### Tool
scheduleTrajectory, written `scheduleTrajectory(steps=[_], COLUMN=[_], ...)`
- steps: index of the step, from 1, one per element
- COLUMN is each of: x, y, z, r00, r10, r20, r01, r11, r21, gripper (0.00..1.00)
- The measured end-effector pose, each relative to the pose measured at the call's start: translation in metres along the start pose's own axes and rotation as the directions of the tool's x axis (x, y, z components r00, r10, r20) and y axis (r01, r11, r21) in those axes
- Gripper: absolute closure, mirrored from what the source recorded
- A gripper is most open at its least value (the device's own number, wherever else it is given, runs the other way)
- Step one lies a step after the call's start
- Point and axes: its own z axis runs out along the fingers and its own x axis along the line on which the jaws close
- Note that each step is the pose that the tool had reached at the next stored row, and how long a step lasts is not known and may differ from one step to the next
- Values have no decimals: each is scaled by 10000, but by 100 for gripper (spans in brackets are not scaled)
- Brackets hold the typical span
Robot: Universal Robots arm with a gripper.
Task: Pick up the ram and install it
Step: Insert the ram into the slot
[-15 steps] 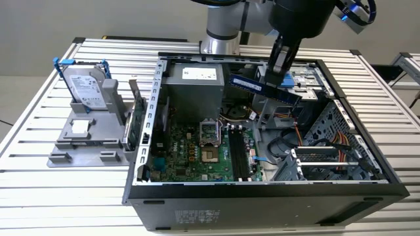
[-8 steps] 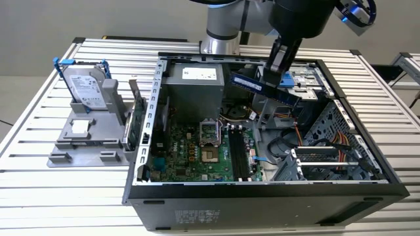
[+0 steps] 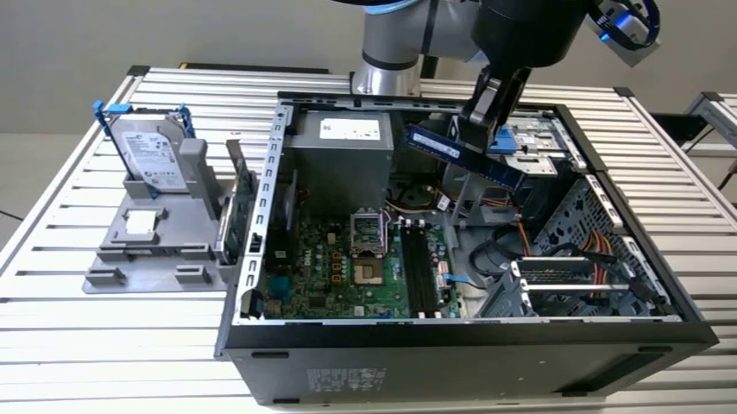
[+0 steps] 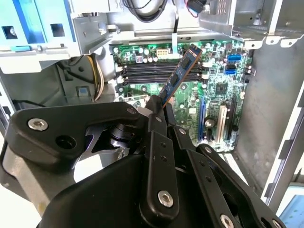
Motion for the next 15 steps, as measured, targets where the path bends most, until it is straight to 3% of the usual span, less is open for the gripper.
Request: scheduleTrajectory(steps=[7,15], x=[0,0], y=[0,0], z=[0,0], r00=[9984,9930], r10=[559,1177], r20=[0,0], r01=[-559,-1177], r11=[9984,9930], r21=[11,22], gripper=[100,100])
